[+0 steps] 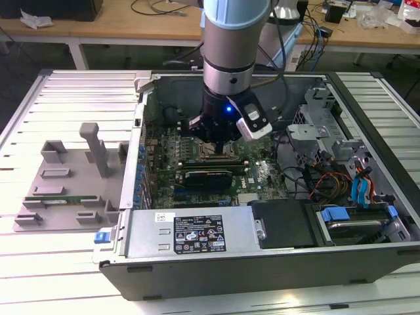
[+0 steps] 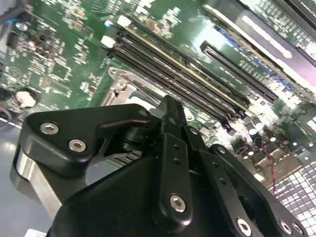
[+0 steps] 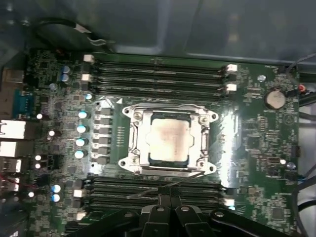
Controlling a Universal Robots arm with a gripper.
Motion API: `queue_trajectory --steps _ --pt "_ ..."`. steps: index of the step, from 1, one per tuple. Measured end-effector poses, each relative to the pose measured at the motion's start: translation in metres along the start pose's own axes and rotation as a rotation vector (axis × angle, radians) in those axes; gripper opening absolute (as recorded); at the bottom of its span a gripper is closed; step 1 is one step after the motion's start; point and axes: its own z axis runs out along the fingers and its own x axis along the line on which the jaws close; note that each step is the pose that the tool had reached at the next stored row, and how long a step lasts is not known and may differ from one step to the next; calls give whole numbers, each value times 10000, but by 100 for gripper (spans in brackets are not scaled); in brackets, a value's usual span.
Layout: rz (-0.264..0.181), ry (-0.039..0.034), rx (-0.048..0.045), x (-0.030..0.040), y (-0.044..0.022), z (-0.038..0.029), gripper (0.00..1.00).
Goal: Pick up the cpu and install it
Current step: 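Install the second cpu locking lever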
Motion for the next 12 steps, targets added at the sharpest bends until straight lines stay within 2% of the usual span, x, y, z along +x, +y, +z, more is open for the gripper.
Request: queue_trajectory --steps 2,6,12 --pt "3 -6 -79 99 -15 29 11" --pt "1 -6 -106 118 -25 63 11" --pt "3 -8 -112 123 -33 180 11"
